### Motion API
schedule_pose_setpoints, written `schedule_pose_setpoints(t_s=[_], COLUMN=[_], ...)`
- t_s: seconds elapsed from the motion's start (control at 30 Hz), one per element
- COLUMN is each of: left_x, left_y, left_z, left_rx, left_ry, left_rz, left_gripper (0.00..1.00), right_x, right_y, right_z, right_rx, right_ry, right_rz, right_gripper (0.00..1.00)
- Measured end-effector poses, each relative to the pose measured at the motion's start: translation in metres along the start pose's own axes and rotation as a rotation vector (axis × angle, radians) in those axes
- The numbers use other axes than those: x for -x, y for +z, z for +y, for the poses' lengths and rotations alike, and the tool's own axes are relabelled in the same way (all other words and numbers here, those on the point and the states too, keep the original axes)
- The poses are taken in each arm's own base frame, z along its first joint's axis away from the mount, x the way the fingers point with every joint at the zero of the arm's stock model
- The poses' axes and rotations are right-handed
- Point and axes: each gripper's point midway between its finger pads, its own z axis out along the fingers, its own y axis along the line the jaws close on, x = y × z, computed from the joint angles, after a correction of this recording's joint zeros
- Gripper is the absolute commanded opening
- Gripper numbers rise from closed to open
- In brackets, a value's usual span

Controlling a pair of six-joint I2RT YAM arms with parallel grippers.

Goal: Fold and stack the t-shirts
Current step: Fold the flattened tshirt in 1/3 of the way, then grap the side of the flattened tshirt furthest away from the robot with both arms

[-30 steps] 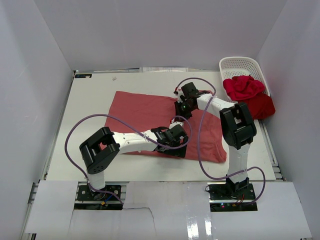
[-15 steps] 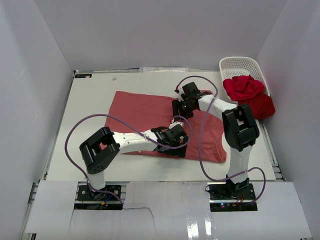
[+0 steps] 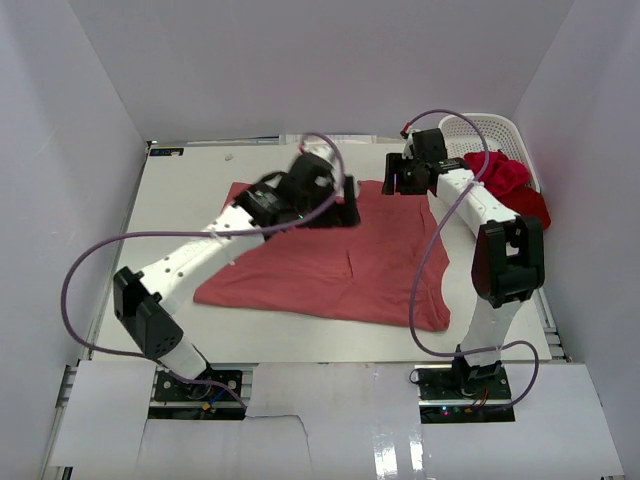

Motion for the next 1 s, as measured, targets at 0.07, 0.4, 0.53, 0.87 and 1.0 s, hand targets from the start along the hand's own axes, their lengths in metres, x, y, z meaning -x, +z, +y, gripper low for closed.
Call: schedule_pose_setpoints(t_s=[0.07,0.4,0.53,0.87,1.0], left_x=[0.059,0.097,0.087,0.085,0.086], left_y=[-0.015,0.043,0.074,0.080,0.084], left_z=[0.046,0.236,0.278,0.327,0.323], left_rx=[0.069,0.491,0.553,0.594,0.573], left_ry=[-0.063,-0.196,-0.235,-0.325,-0.321], left_rz=[-0.125,-0.050,0.023,0.046,0.041], left_gripper=[0.98,0.98,0.98,0.98,0.98], right_x=[0.009,0.026,0.033,0.012,-0.003], right_y=[0.012,0.056,0.056,0.071,0.087], right_z=[-0.015,-0.056,-0.079,-0.128,-0.135], right_rx=[-0.025,-0.113,-0.149,-0.236,-0.224], right_ry=[0.025,0.084,0.111,0.170,0.190], right_rz=[0.004,0.047,0.034,0.089,0.130], right_gripper=[0.67,0.74,0.74,0.73,0.73])
